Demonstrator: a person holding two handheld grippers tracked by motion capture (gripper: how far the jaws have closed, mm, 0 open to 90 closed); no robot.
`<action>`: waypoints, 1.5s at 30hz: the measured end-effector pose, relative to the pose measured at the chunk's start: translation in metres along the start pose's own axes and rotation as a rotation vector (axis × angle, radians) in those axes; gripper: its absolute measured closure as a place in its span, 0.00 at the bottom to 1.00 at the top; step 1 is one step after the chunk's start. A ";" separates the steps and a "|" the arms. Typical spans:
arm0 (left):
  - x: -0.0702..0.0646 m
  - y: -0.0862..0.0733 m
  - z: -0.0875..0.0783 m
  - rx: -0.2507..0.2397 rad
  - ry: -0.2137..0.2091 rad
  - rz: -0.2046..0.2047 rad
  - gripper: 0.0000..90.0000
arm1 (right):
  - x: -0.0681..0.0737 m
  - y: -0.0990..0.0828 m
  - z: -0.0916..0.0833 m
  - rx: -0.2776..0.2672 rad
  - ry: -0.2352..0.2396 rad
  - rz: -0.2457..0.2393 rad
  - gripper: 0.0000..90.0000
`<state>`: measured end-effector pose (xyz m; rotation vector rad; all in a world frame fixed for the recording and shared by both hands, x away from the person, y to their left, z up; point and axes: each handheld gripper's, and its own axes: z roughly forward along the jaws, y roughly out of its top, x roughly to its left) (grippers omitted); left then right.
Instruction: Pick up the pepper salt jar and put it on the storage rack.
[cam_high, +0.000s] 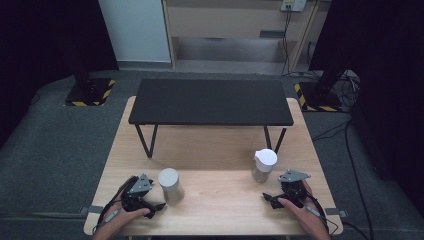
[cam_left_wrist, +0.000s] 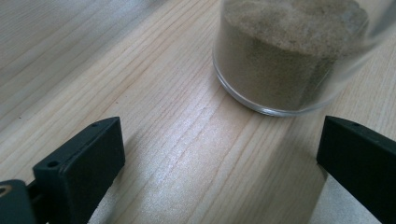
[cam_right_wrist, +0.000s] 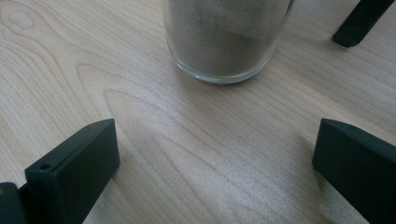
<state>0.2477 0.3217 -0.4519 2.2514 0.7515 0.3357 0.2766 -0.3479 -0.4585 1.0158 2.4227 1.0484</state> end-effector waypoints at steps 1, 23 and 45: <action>0.000 0.000 0.000 0.000 -0.001 0.000 0.00 | 0.000 0.000 0.000 0.000 0.000 0.001 0.02; -0.004 0.001 0.001 -0.005 -0.002 0.007 0.01 | 0.004 0.000 0.000 -0.001 -0.016 0.015 0.02; -0.014 0.003 -0.007 -0.089 -0.011 0.028 0.02 | 0.006 -0.001 0.000 -0.001 -0.023 0.022 0.02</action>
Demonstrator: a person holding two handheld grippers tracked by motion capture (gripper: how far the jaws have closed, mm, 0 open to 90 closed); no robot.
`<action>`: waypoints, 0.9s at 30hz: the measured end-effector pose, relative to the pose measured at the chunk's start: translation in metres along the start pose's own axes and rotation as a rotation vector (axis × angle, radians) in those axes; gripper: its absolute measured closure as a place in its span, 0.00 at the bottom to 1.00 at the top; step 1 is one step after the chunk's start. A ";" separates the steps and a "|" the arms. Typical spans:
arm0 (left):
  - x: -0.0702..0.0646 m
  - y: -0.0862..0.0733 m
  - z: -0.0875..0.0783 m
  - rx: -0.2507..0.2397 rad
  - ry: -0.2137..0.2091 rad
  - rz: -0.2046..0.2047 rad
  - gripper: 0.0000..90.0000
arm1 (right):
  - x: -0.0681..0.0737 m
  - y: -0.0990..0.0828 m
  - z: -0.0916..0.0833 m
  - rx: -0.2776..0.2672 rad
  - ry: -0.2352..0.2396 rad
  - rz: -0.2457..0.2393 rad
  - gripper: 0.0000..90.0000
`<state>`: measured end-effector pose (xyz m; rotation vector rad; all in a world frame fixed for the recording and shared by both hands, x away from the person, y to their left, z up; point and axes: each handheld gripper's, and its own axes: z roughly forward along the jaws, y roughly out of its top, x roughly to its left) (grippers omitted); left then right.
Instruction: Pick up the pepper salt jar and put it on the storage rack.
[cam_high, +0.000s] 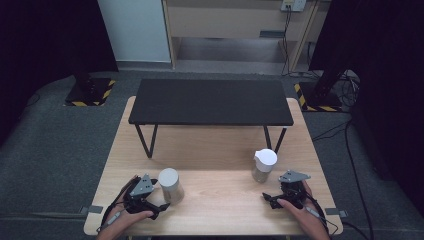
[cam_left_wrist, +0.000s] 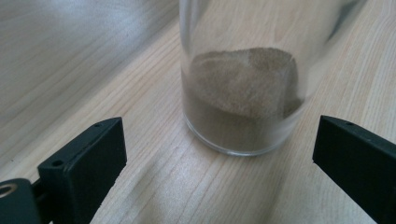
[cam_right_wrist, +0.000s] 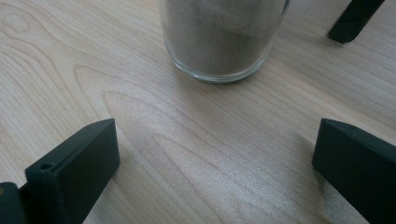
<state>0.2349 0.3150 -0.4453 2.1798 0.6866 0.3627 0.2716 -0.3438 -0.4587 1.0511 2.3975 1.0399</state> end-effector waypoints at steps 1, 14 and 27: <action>0.001 0.000 -0.001 -0.007 -0.003 0.001 0.02 | 0.000 0.000 0.000 0.000 0.000 0.000 0.02; -0.006 0.005 -0.002 -0.022 0.004 0.020 0.02 | 0.001 0.000 0.000 0.000 -0.002 0.001 0.02; -0.005 0.008 -0.010 -0.082 0.003 0.013 0.02 | 0.001 0.000 0.000 0.000 -0.003 0.001 0.02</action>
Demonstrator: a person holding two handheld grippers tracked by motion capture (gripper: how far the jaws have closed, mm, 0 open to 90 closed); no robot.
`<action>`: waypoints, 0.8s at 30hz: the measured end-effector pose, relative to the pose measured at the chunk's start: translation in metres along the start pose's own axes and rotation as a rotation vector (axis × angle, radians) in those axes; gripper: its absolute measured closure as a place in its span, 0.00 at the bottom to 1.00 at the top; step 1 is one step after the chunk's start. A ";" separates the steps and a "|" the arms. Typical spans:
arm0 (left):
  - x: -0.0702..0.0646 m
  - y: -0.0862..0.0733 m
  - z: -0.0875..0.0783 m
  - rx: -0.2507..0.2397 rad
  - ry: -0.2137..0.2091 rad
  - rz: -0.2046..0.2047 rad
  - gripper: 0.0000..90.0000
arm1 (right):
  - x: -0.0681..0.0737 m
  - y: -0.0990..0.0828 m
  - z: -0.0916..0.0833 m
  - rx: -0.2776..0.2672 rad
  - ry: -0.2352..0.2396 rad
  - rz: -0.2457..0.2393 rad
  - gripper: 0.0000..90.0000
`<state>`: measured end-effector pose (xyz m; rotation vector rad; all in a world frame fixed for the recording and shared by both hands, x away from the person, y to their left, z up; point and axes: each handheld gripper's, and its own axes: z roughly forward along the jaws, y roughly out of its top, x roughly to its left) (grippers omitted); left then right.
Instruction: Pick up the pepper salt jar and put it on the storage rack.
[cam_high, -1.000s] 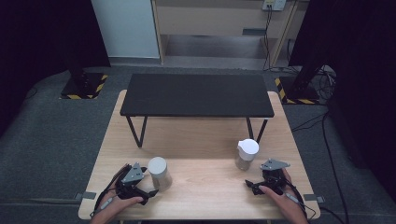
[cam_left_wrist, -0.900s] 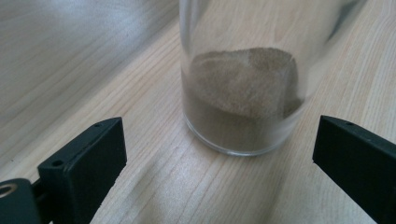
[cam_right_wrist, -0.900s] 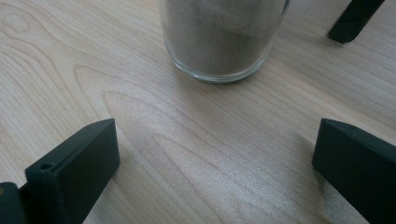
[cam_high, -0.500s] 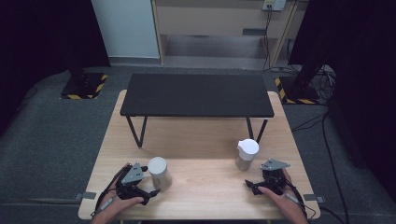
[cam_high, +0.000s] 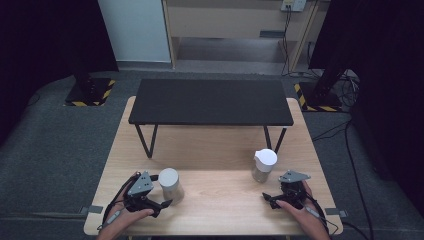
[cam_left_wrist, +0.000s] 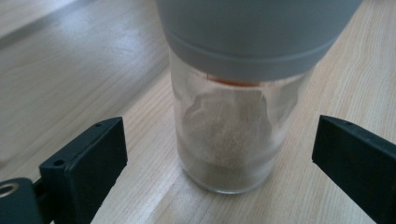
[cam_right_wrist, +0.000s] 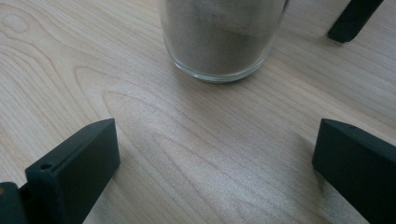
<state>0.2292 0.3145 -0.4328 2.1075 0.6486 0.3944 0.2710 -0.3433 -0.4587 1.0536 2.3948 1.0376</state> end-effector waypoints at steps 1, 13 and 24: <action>0.000 0.001 0.000 -0.002 0.001 0.000 0.02 | 0.000 0.000 0.000 0.000 0.000 0.000 0.02; -0.003 0.008 -0.001 -0.019 0.004 0.009 0.02 | 0.000 0.000 0.000 0.000 -0.001 0.001 0.02; -0.005 0.011 0.000 -0.041 0.015 0.009 0.02 | 0.001 0.000 0.000 0.000 -0.002 0.002 0.02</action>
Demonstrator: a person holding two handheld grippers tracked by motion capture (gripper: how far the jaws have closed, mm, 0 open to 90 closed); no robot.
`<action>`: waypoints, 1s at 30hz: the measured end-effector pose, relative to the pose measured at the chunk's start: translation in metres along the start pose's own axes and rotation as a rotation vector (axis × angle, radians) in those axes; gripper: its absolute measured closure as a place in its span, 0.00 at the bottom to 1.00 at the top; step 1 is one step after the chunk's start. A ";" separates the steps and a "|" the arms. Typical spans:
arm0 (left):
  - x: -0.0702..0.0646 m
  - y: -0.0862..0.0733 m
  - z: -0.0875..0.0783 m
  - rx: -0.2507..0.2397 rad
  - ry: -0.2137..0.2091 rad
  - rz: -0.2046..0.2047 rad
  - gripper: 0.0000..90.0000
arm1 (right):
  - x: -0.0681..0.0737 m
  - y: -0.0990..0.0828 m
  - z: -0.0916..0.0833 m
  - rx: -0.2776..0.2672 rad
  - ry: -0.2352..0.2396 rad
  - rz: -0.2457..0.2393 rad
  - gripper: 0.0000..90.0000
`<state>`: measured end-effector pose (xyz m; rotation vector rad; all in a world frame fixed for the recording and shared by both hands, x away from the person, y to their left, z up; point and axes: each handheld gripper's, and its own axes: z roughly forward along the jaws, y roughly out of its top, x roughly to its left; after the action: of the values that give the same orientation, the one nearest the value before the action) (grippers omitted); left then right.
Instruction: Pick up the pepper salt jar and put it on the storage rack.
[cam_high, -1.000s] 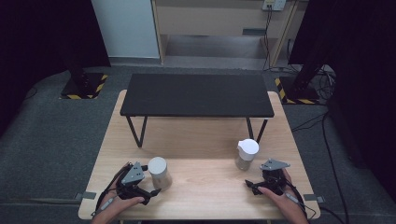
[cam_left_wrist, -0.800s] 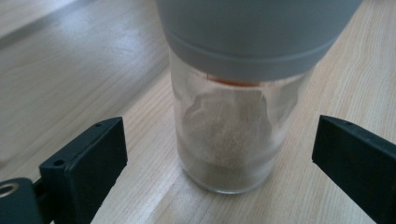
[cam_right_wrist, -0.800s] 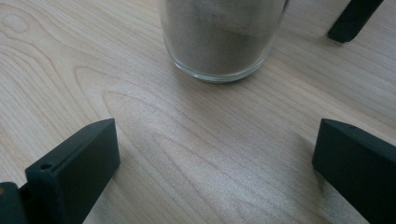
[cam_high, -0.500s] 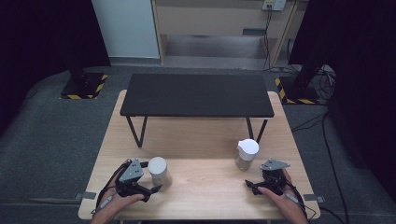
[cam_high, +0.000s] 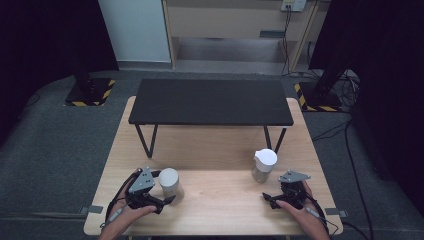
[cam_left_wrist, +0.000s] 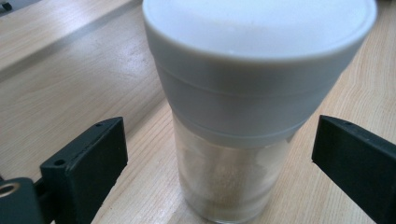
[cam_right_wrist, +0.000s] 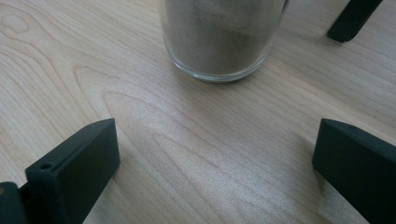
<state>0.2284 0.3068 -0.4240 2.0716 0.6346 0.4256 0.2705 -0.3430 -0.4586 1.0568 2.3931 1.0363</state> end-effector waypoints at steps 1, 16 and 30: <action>0.000 0.000 0.000 -0.003 -0.001 0.001 0.02 | 0.000 0.000 0.000 0.000 0.000 0.000 0.02; -0.006 0.004 0.001 -0.040 0.018 0.008 0.03 | 0.000 0.000 0.000 0.000 0.000 0.001 0.02; -0.003 -0.006 0.002 -0.121 0.004 -0.039 0.18 | 0.000 0.000 0.000 0.000 0.000 0.002 0.02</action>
<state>0.2254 0.3065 -0.4306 1.9410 0.6356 0.4357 0.2704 -0.3430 -0.4585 1.0591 2.3930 1.0368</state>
